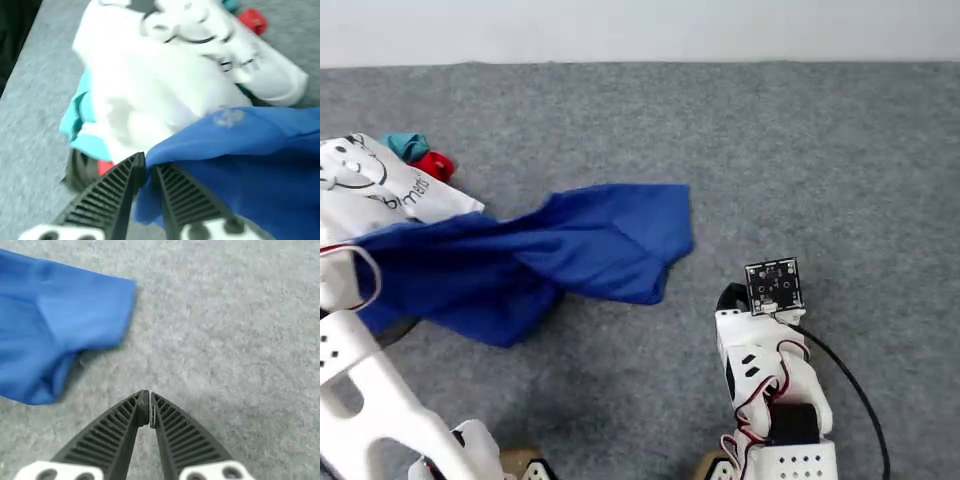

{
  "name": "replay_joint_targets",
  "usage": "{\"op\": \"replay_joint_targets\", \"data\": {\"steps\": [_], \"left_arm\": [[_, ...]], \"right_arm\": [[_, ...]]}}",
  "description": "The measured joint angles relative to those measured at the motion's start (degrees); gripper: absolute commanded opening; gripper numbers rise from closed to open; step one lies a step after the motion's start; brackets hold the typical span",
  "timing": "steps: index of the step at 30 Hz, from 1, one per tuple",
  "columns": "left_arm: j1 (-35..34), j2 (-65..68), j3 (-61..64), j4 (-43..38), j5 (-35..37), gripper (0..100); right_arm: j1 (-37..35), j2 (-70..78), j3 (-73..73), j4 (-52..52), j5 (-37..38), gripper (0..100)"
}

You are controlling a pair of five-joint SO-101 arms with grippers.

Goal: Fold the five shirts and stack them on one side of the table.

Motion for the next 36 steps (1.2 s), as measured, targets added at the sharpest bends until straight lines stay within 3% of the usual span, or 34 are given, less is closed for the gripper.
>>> {"op": "replay_joint_targets", "data": {"steps": [4,11,14,18,29,36], "left_arm": [[-3.87,0.0,-4.22,3.08,0.0,1],[-4.75,0.0,-13.54,17.85,-1.58,2],[-3.87,0.0,-20.66,23.82,-2.37,8],[2.29,-1.23,-28.13,25.76,-4.75,22],[21.8,-2.81,-30.33,25.76,-3.96,22],[35.69,11.87,-29.19,19.6,2.2,22]], "right_arm": [[-0.35,-0.09,-3.08,4.48,-0.35,0.8],[-0.18,-0.09,-4.22,10.73,-5.36,0.8],[-0.09,-0.09,-4.22,11.34,-6.51,0.8],[-0.09,-0.09,-4.22,11.34,-6.86,0.8],[-0.26,-0.18,-3.34,11.34,-6.86,0.8],[0.97,-0.18,-3.34,11.34,-6.86,0.8]]}}
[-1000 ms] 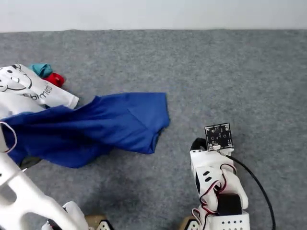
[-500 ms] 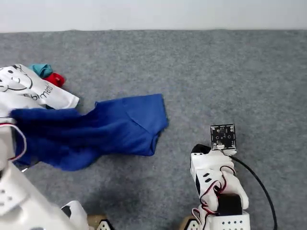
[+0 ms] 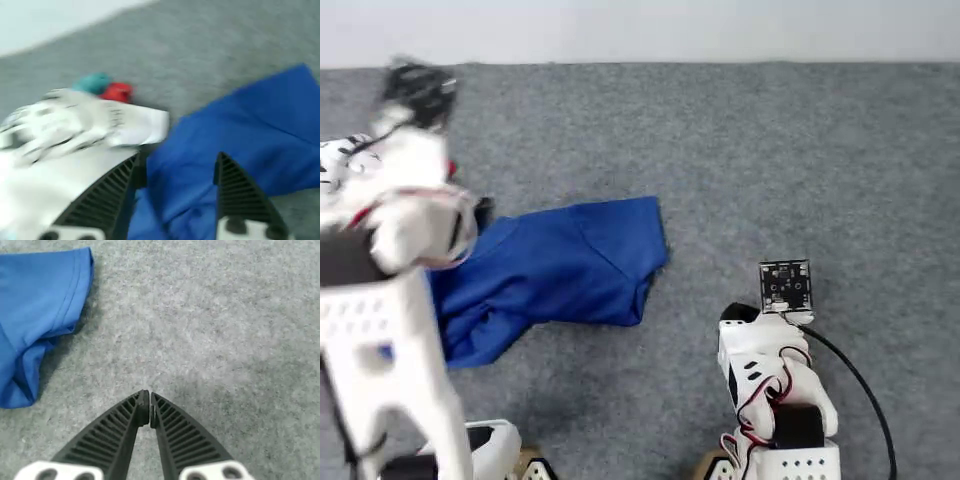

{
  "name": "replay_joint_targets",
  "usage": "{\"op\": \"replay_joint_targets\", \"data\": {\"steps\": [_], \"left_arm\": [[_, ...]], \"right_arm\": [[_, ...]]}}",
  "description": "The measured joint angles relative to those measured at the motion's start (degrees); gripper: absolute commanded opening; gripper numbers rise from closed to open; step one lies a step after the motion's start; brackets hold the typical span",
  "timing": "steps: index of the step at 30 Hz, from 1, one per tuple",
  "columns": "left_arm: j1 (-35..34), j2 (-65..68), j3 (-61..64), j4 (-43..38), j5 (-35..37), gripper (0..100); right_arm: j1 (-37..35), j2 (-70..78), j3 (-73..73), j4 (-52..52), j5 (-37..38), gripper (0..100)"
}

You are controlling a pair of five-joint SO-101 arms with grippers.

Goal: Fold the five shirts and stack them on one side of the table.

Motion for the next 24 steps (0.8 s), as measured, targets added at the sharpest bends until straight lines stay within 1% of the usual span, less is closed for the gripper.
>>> {"op": "replay_joint_targets", "data": {"steps": [4,11,16,24], "left_arm": [[7.3,11.52,0.0,-3.34,0.88,22],[16.7,26.99,0.0,-12.66,0.88,22],[20.92,36.92,0.0,-21.63,0.88,22],[24.0,50.46,0.0,-35.96,0.97,22]], "right_arm": [[2.81,0.0,0.0,0.0,0.0,0.8],[2.73,0.0,0.0,0.0,0.0,0.8],[3.16,0.0,0.0,0.0,-0.18,0.8],[2.99,0.0,0.0,0.0,-0.18,0.8]]}}
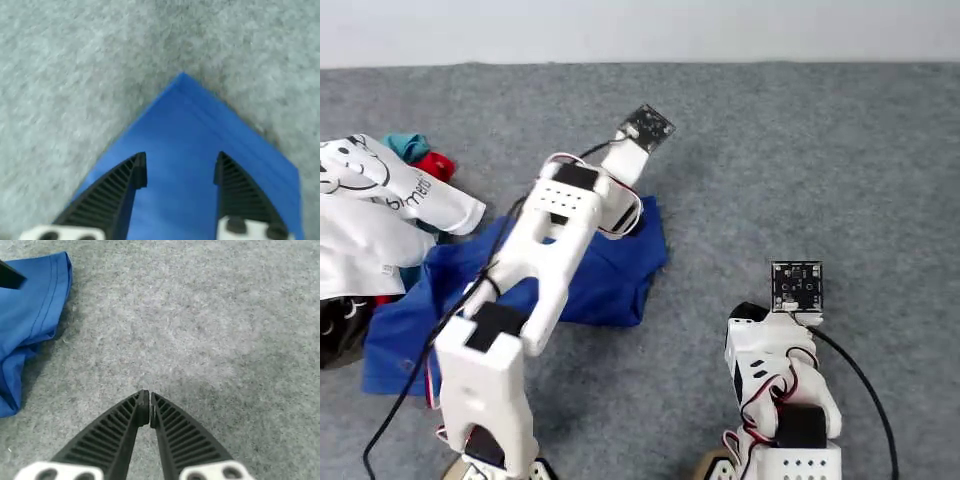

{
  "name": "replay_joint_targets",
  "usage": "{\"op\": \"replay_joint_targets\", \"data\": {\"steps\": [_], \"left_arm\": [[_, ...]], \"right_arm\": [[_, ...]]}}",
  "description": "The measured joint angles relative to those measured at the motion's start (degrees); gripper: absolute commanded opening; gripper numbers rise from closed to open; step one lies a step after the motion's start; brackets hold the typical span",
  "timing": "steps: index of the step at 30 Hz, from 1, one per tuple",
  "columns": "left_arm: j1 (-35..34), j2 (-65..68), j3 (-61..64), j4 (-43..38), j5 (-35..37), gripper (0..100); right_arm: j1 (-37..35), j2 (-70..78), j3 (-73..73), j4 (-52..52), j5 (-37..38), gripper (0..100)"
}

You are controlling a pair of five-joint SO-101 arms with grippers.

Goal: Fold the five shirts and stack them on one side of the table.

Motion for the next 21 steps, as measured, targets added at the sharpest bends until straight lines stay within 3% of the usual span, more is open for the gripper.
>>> {"op": "replay_joint_targets", "data": {"steps": [7,11,15,18,21], "left_arm": [[0.0,11.25,-8.62,0.44,0.0,22],[0.0,18.29,-20.75,9.05,0.0,22],[0.18,26.46,-35.43,19.34,-0.09,10],[1.05,32.62,-46.68,26.46,-3.78,1],[2.2,38.51,-57.32,33.32,-8.26,1]], "right_arm": [[0.0,0.0,0.0,0.0,0.0,0.8],[0.0,0.0,0.0,0.0,0.0,0.8],[0.0,0.0,0.0,0.0,0.0,0.8],[0.0,0.0,0.0,0.0,0.0,0.8],[0.0,0.0,0.0,0.0,0.0,0.8]]}}
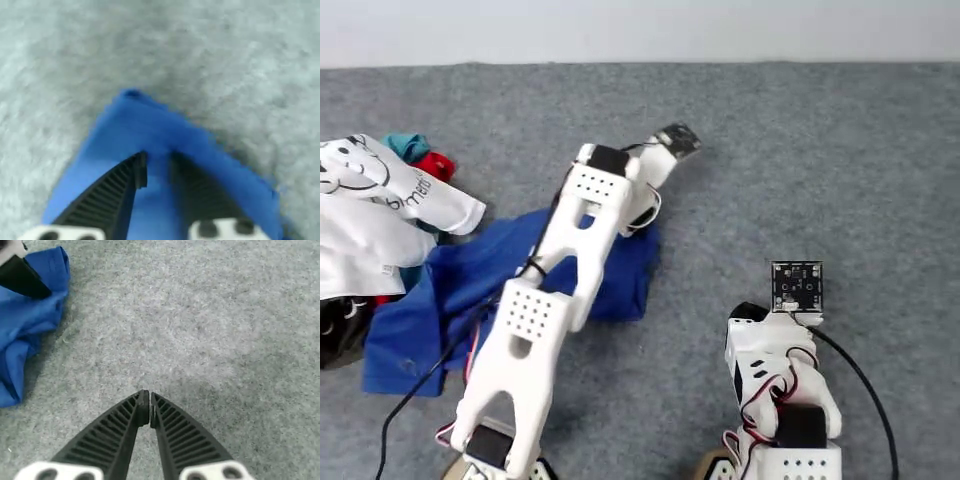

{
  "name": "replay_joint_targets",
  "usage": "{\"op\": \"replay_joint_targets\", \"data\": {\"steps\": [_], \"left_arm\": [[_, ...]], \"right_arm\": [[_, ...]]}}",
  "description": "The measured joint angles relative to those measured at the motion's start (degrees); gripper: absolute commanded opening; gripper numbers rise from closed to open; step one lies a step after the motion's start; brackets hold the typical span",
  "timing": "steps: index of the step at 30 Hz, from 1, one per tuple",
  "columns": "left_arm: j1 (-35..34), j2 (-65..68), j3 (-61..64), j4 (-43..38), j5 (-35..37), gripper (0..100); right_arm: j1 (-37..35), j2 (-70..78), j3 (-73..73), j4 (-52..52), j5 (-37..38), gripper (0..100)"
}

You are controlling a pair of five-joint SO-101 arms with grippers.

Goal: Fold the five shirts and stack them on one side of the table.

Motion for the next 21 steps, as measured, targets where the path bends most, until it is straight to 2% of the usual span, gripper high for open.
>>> {"op": "replay_joint_targets", "data": {"steps": [4,10,16,21], "left_arm": [[-0.53,5.89,-12.75,7.3,-1.58,1],[-0.53,7.38,-29.01,8.62,0.62,1],[-0.62,6.24,-31.21,8.97,3.25,1],[-1.41,-2.37,-31.21,8.97,5.98,1]], "right_arm": [[0.0,0.0,0.0,0.0,0.0,0.8],[0.0,0.0,0.0,0.0,0.0,0.8],[0.0,0.0,0.0,0.0,0.0,0.8],[0.0,0.09,-0.7,0.0,0.0,0.8]]}}
